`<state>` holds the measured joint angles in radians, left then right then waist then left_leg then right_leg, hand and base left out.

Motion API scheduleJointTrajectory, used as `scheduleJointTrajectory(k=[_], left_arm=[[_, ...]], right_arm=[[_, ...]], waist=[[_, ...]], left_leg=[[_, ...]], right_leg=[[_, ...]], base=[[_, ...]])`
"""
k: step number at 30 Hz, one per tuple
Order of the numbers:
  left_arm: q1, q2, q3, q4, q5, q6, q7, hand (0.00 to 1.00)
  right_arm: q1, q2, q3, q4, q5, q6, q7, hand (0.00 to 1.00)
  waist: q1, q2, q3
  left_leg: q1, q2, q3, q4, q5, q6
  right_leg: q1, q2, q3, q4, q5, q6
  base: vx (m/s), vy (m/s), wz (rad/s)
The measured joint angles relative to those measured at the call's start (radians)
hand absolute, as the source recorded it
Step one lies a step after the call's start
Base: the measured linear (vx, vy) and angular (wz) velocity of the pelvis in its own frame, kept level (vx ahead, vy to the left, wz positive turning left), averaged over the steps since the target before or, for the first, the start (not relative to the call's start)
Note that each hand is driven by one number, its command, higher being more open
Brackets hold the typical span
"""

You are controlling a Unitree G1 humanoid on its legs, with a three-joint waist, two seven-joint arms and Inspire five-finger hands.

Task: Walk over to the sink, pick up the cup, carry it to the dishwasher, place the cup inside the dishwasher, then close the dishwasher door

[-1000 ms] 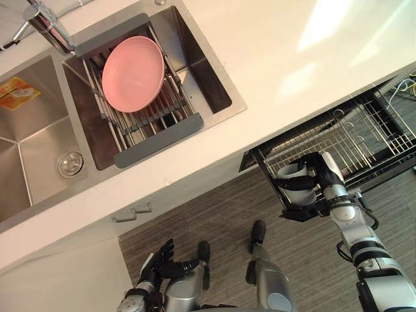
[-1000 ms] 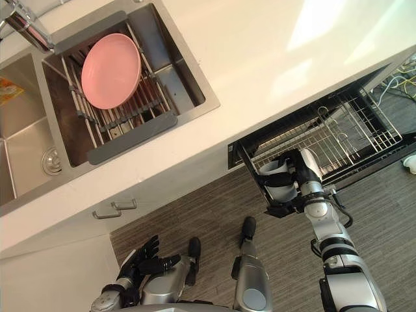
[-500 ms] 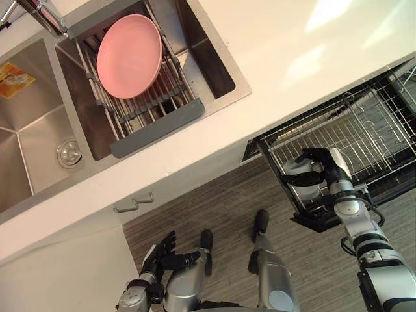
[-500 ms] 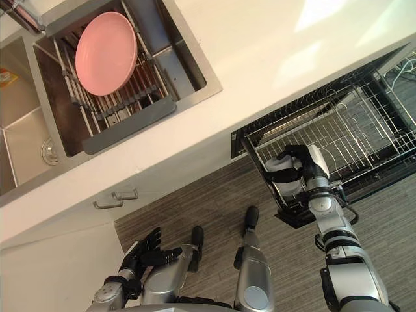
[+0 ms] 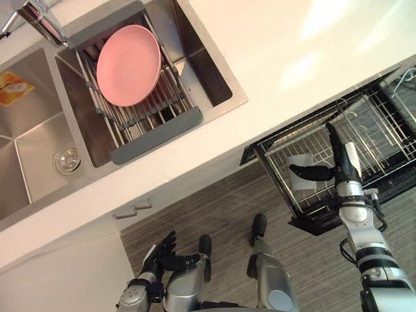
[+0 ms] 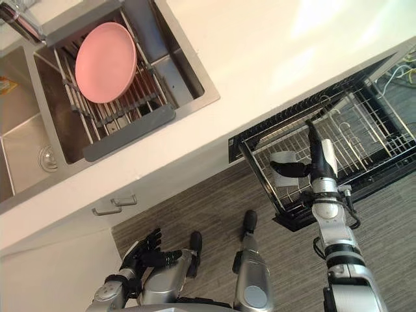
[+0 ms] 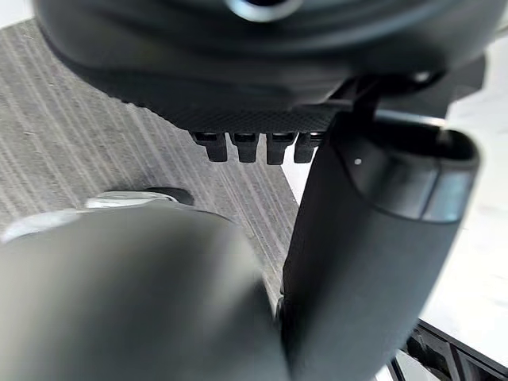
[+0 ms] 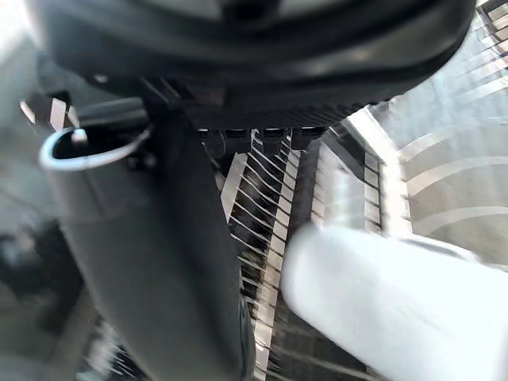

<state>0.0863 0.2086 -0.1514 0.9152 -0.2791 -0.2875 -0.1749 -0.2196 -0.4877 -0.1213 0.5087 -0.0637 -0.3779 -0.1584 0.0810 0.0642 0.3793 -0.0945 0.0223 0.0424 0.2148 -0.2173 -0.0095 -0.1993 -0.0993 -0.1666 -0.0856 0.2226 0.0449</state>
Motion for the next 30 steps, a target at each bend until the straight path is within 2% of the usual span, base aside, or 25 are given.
scheduleJointTrajectory(k=[4, 7, 13, 20, 30], left_arm=[[0.02, -0.002, 0.041, 0.025, 0.028, 0.003, 0.0, 1.0], [0.042, -0.002, 0.069, 0.032, 0.053, 0.016, 0.004, 1.0], [0.066, -0.019, 0.11, 0.053, 0.086, 0.029, 0.023, 1.0], [0.075, -0.037, 0.146, 0.073, 0.126, 0.03, 0.048, 1.0], [0.097, -0.041, 0.155, 0.073, 0.143, 0.03, 0.067, 1.0]], right_arm=[[0.112, 0.111, -0.038, -0.151, 0.033, -0.018, 0.036, 1.0], [0.205, 0.203, -0.066, -0.265, 0.072, -0.048, 0.088, 1.0], [0.316, 0.321, -0.084, -0.376, 0.158, -0.096, 0.182, 1.0], [0.393, 0.409, -0.088, -0.415, 0.236, -0.123, 0.28, 1.0], [0.466, 0.448, -0.02, -0.414, 0.24, -0.123, 0.368, 1.0]], waist=[[-0.012, -0.032, -0.068], [-0.015, -0.066, -0.129], [-0.03, -0.07, -0.185], [-0.04, -0.069, -0.211], [-0.039, -0.08, -0.22]], left_leg=[[0.051, 0.003, 0.004, -0.036, 0.007, 0.001], [0.08, -0.001, 0.015, -0.068, 0.016, 0.004], [0.133, 0.002, 0.016, -0.102, 0.022, 0.001], [0.203, 0.016, 0.018, -0.132, 0.025, -0.001], [0.27, 0.02, 0.019, -0.131, 0.02, -0.009]], right_leg=[[0.033, 0.004, 0.002, -0.002, -0.001, 0.001], [0.047, -0.005, 0.009, -0.007, -0.02, 0.013], [0.086, -0.003, 0.006, -0.007, -0.037, 0.019], [0.139, 0.007, 0.001, -0.007, -0.05, 0.018], [0.214, 0.007, -0.003, -0.007, -0.063, 0.02]], base=[[0.02, 0.021, -0.04], [-0.01, 0.017, -0.07], [0.0, 0.002, -0.01], [0.02, 0.001, -0.01], [-0.03, -0.012, 0.02]])
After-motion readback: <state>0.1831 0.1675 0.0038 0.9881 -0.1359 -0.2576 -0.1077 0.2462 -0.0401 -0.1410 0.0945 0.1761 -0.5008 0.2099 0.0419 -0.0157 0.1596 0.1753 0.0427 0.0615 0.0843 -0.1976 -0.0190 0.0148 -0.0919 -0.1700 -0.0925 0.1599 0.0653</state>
